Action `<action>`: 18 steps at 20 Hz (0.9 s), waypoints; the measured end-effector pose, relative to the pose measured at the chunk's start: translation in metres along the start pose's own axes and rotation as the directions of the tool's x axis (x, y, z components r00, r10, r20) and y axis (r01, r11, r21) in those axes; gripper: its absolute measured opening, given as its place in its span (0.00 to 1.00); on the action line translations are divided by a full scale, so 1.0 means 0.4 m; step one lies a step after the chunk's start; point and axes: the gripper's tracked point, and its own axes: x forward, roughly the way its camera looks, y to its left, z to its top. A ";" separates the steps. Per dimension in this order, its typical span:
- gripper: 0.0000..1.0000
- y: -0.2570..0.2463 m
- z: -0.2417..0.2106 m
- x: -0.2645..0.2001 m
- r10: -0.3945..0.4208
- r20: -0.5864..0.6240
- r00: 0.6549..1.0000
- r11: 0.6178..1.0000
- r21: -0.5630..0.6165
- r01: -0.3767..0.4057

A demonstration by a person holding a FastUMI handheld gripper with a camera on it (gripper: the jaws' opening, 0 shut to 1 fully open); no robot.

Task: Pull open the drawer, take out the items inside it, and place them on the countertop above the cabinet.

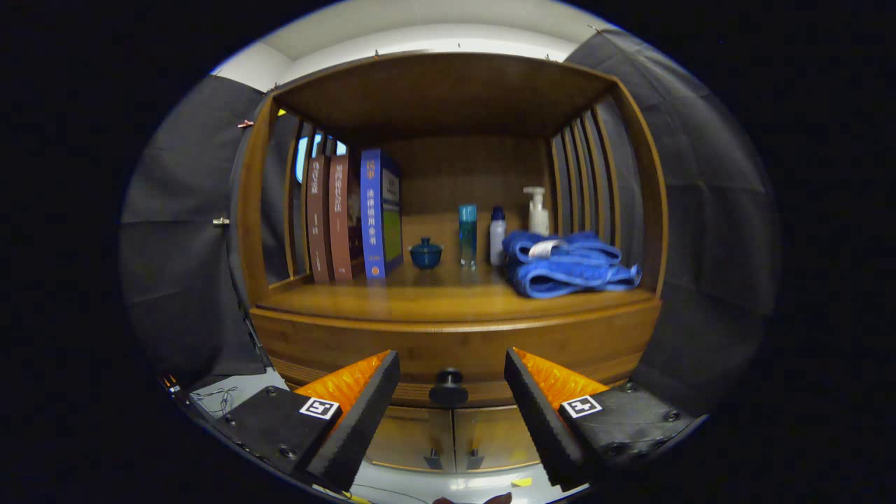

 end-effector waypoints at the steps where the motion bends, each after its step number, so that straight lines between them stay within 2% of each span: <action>1: 1.00 -0.004 -0.032 0.019 -0.003 -0.028 1.000 1.000 0.011 0.003; 5: 0.99 -0.019 -0.114 0.099 -0.012 -0.086 0.996 1.000 0.016 0.014; 8: 0.71 0.006 -0.139 0.156 0.017 -0.109 0.994 1.000 0.018 -0.015; 12: 0.37 -0.006 -0.128 0.131 -0.032 -0.082 0.996 0.998 -0.063 0.026; 13: 0.37 -0.009 -0.127 0.132 -0.044 -0.085 0.995 0.997 -0.060 0.039; 14: 0.29 -0.009 -0.131 0.127 -0.050 -0.092 0.994 0.998 -0.044 0.046; 18: 0.29 -0.009 -0.137 0.093 -0.041 -0.105 0.994 0.999 -0.010 0.040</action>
